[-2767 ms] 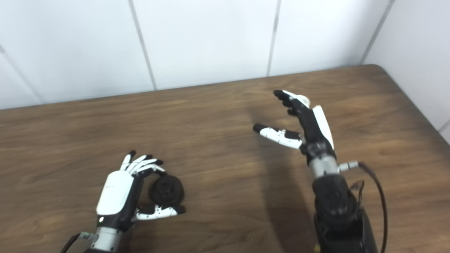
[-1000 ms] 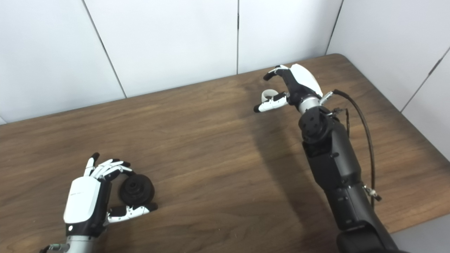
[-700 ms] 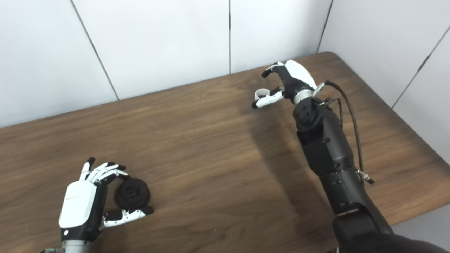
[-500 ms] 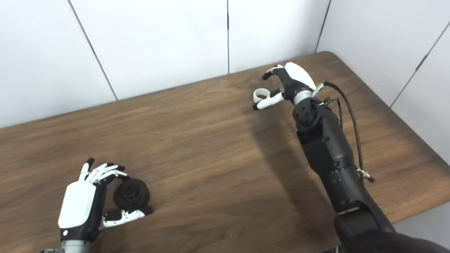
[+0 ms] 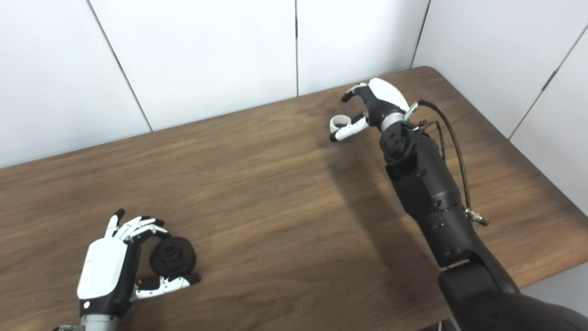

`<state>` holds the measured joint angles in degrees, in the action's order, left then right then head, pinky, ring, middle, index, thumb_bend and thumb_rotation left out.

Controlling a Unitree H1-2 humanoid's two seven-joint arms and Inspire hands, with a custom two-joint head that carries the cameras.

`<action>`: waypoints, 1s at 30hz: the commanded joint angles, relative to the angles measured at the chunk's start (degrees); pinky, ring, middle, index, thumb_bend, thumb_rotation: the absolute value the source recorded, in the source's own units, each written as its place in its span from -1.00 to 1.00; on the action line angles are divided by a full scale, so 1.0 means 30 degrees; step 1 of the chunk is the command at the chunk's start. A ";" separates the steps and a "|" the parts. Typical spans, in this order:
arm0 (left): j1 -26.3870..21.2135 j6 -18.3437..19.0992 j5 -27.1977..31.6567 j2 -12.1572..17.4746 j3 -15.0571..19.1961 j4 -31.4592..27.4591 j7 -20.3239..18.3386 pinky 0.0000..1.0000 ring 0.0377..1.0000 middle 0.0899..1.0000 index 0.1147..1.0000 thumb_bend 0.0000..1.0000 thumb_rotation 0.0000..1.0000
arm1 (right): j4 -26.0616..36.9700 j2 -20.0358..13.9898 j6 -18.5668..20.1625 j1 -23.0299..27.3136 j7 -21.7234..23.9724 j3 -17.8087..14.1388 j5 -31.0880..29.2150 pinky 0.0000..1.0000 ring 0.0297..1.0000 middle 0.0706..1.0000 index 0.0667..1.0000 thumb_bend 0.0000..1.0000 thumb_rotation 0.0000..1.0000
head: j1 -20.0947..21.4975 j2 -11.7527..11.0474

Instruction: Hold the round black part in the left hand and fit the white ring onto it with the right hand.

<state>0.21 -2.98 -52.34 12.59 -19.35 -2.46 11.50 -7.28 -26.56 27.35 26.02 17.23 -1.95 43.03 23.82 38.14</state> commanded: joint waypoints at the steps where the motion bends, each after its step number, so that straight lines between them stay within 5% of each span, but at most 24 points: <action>1: 0.1673 0.0100 -0.0095 0.0655 -0.0131 0.2623 0.0352 1.00 0.64 0.44 -0.17 0.05 -0.89 | 0.0166 -0.0571 -0.0164 0.1334 -0.0615 0.0009 0.0031 1.00 0.95 0.86 0.45 0.72 -0.53 | 0.0009 0.0002; 30: 0.1995 -0.0086 -0.0043 0.0681 -0.0143 0.2659 0.0598 1.00 0.67 0.45 -0.17 0.05 -0.89 | -0.3253 -0.0641 -0.0153 0.2648 -0.0782 0.0882 -0.0186 1.00 0.95 0.82 0.39 0.64 -0.52 | -0.0193 -0.0219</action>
<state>0.35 -3.14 -52.33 12.76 -19.34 -2.48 11.53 -18.25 -26.73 27.35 30.01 16.37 1.04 42.19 23.20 37.44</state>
